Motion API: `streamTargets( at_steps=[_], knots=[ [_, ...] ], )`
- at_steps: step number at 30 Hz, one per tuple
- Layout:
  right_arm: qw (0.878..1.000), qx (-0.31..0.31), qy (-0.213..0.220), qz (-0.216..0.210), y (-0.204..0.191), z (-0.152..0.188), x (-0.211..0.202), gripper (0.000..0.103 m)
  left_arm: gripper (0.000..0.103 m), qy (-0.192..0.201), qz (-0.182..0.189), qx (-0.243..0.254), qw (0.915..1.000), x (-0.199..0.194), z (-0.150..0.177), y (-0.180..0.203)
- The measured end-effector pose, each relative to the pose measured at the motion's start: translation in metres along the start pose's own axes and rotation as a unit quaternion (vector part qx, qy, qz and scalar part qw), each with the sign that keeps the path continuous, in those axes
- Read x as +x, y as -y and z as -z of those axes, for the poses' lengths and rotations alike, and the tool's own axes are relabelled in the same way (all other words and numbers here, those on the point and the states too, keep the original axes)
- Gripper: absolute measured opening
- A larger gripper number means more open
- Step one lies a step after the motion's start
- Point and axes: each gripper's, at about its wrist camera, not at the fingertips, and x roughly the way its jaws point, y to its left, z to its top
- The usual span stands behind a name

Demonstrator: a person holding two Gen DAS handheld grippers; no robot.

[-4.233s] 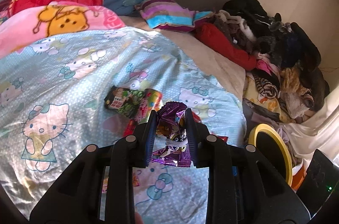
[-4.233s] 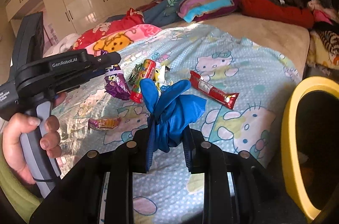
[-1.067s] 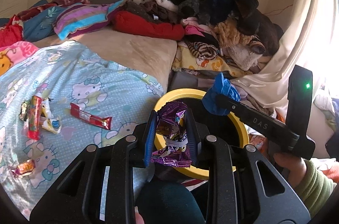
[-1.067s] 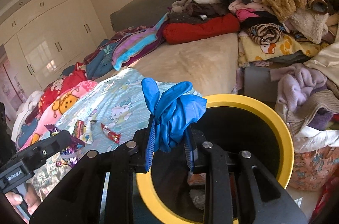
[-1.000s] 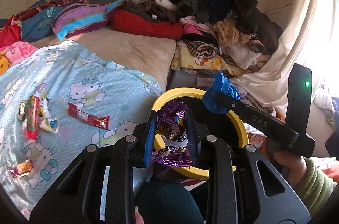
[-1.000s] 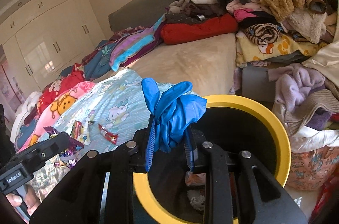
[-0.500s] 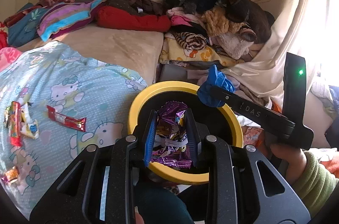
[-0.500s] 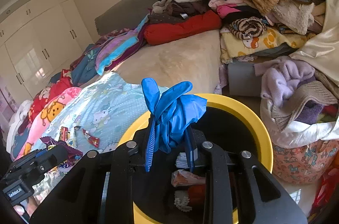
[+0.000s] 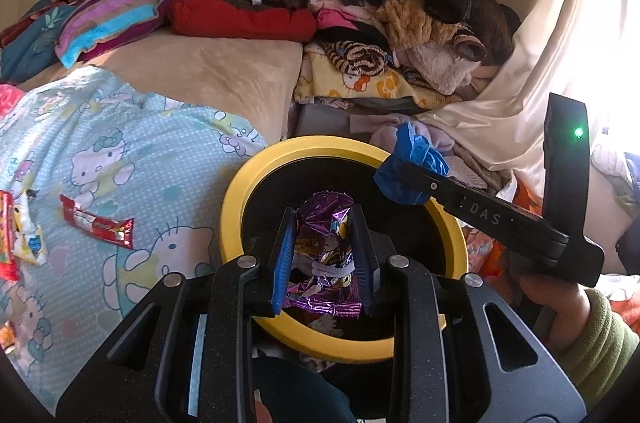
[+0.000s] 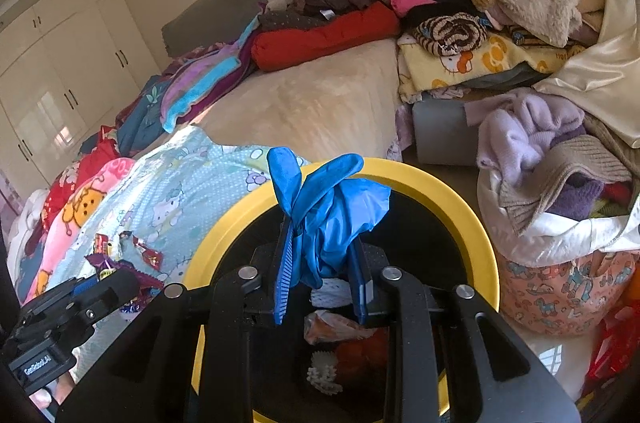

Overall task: Collect trash
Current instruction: 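Open both grippers to drop the wrapper and cloth into the bin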

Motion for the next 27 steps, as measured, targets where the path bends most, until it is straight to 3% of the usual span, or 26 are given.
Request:
streamTargets(
  at_steps=[6, 10, 12, 13, 14, 18, 20, 27],
  knots=[
    [1.000, 0.008, -0.010, 0.007, 0.006, 0.002, 0.005, 0.025, 0.020, -0.010, 0.000, -0.003, 0.9999, 0.016, -0.003, -0.002],
    [1.000, 0.012, -0.012, 0.008, 0.009, 0.002, 0.007, 0.033, 0.021, -0.018, 0.005, -0.009, 0.9998, 0.027, -0.010, -0.004],
    [1.000, 0.016, -0.017, 0.008, 0.011, 0.003, 0.010, 0.043, 0.032, -0.031, 0.007, -0.013, 0.9994, 0.034, -0.012, -0.006],
    [1.000, 0.017, -0.019, 0.010, 0.013, 0.003, 0.010, 0.048, 0.050, -0.033, 0.001, -0.016, 0.9993, 0.035, -0.012, -0.007],
    [1.000, 0.019, -0.019, 0.013, 0.014, 0.003, 0.011, 0.049, 0.060, -0.034, -0.005, -0.023, 0.9992, 0.034, -0.011, -0.010],
    [0.999, 0.032, -0.015, 0.023, 0.020, 0.003, 0.010, 0.061, 0.070, -0.029, -0.003, -0.039, 0.9988, 0.025, -0.004, -0.016],
    [0.999, 0.037, -0.013, 0.025, 0.022, 0.003, 0.010, 0.062, 0.087, -0.024, -0.012, -0.038, 0.9989, 0.018, 0.000, -0.017],
    [0.999, 0.016, 0.006, 0.031, 0.008, 0.003, 0.003, 0.071, 0.092, -0.007, -0.034, -0.038, 0.9987, -0.003, 0.006, -0.020]
  ],
)
